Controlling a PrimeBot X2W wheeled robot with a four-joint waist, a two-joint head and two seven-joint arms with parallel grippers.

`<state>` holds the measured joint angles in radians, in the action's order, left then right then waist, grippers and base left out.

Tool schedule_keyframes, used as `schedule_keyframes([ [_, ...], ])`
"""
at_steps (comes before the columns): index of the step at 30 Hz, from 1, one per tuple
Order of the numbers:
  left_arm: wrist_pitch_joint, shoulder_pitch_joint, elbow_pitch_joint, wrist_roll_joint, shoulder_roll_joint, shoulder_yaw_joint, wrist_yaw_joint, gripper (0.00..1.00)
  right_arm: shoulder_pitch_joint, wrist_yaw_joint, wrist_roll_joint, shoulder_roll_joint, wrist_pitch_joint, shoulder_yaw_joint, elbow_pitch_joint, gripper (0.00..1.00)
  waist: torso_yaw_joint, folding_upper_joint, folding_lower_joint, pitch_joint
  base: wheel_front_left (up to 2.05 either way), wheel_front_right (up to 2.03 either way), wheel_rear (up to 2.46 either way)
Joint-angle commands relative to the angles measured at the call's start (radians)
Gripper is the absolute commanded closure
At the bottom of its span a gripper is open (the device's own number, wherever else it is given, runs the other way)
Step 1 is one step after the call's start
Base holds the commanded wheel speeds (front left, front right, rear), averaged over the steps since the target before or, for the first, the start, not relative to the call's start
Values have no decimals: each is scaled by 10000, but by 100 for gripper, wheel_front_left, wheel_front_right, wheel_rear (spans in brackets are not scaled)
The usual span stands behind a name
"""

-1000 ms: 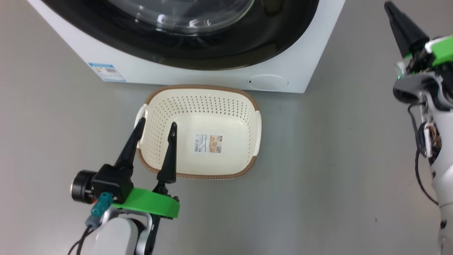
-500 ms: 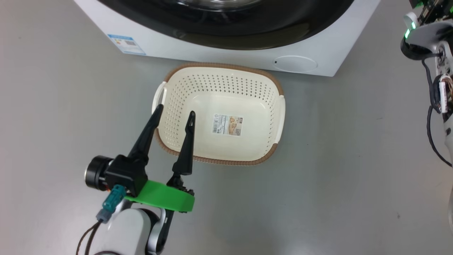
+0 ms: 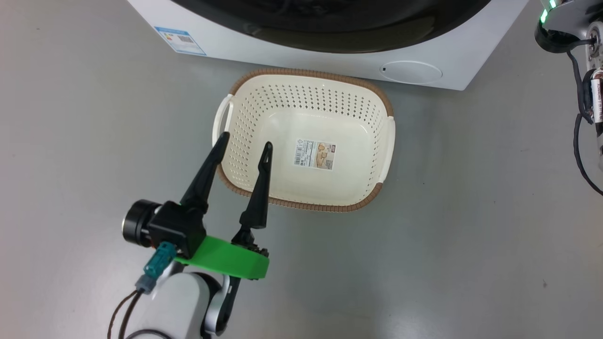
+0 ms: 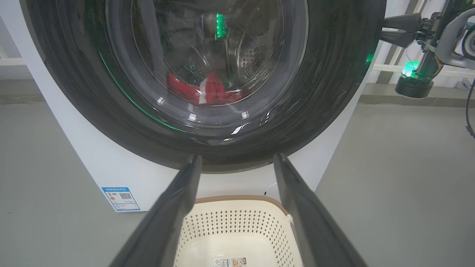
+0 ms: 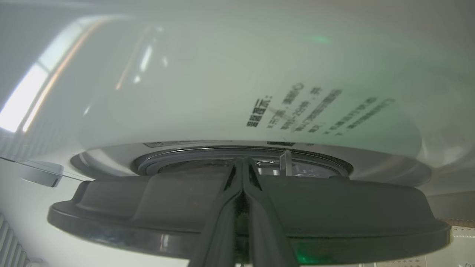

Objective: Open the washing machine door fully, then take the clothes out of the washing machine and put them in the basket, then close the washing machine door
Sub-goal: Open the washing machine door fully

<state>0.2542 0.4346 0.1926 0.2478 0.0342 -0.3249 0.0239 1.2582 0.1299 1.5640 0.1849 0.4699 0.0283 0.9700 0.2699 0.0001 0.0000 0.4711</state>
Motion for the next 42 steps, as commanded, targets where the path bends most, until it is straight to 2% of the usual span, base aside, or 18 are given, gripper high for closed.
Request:
schedule_keyframes([
  [1, 76, 129, -258, 3, 161, 225, 68, 0, 311, 8, -56, -222, 153, -107, -183, 100, -5, -1, 0, 18, 0, 0, 0],
  [18, 76, 165, -61, -46, 160, 141, 139, 0, 199, 8, 204, -244, 1383, -183, -29, 100, -164, -1, 0, -60, 0, 0, 0],
  [27, 76, 113, 107, 91, 160, 164, 138, 0, -402, 8, 402, -342, 2204, -228, -325, 100, -301, -1, 0, -331, 0, 0, 0],
  [42, 76, -145, 427, 150, 160, 123, 176, 0, -1409, 8, 504, -542, 2882, -317, -688, 100, -361, -1, 0, -961, 0, 0, 0],
])
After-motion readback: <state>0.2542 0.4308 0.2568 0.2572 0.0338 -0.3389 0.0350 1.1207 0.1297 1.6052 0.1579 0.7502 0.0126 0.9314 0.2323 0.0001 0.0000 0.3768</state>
